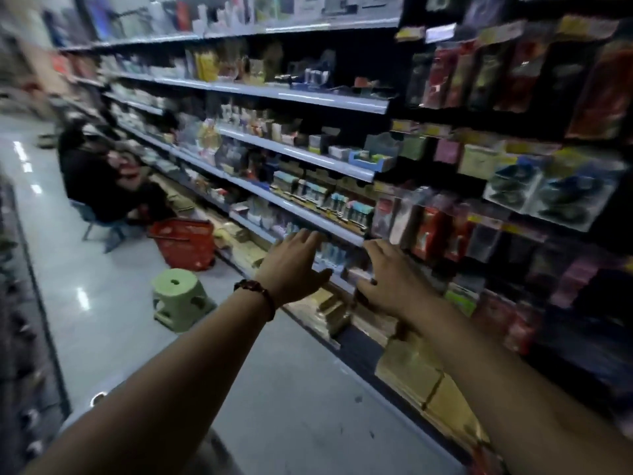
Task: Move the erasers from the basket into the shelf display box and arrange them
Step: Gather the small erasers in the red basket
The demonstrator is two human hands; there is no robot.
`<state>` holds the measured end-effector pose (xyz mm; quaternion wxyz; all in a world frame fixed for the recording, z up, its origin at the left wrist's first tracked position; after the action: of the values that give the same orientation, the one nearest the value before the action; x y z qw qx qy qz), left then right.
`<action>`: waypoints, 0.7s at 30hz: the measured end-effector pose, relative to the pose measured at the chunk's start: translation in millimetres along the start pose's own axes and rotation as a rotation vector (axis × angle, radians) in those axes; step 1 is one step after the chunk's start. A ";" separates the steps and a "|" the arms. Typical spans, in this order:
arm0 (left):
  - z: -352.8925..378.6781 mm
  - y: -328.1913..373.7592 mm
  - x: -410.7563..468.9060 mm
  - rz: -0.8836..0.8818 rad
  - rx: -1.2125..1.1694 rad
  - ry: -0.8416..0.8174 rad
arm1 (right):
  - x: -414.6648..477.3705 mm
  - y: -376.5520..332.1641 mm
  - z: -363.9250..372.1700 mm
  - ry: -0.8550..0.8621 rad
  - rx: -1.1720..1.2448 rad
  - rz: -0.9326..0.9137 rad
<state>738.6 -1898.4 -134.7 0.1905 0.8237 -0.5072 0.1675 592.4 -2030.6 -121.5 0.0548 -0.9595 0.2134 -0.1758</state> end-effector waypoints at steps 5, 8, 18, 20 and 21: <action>35.6 -142.2 54.5 -0.169 0.106 0.022 | 154.7 -47.4 87.5 -0.041 0.024 -0.203; 45.4 -233.5 92.2 -0.248 0.156 0.012 | 252.9 -82.6 130.3 -0.059 0.052 -0.249; 70.7 -489.2 214.7 -0.429 0.191 0.001 | 529.3 -189.0 250.4 -0.100 0.202 -0.398; 92.0 -541.3 234.6 -0.483 0.219 -0.010 | 581.5 -204.5 288.4 -0.111 0.216 -0.425; 103.0 -568.6 245.2 -0.510 0.233 -0.020 | 609.6 -212.5 307.5 -0.118 0.216 -0.436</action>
<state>1363.8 -1902.6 -191.2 0.1253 0.9428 -0.2625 0.1631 1302.7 -2090.8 -178.5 0.1301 -0.9800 -0.0225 -0.1488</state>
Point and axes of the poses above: each hand's wrist, its own x-axis towards the middle knuckle, its own z-axis out of the palm, y = z × x, the point moved 2 cm from there along x, towards the middle knuckle, and after that the axes turned 5 degrees about y, right-handed, at the moved point
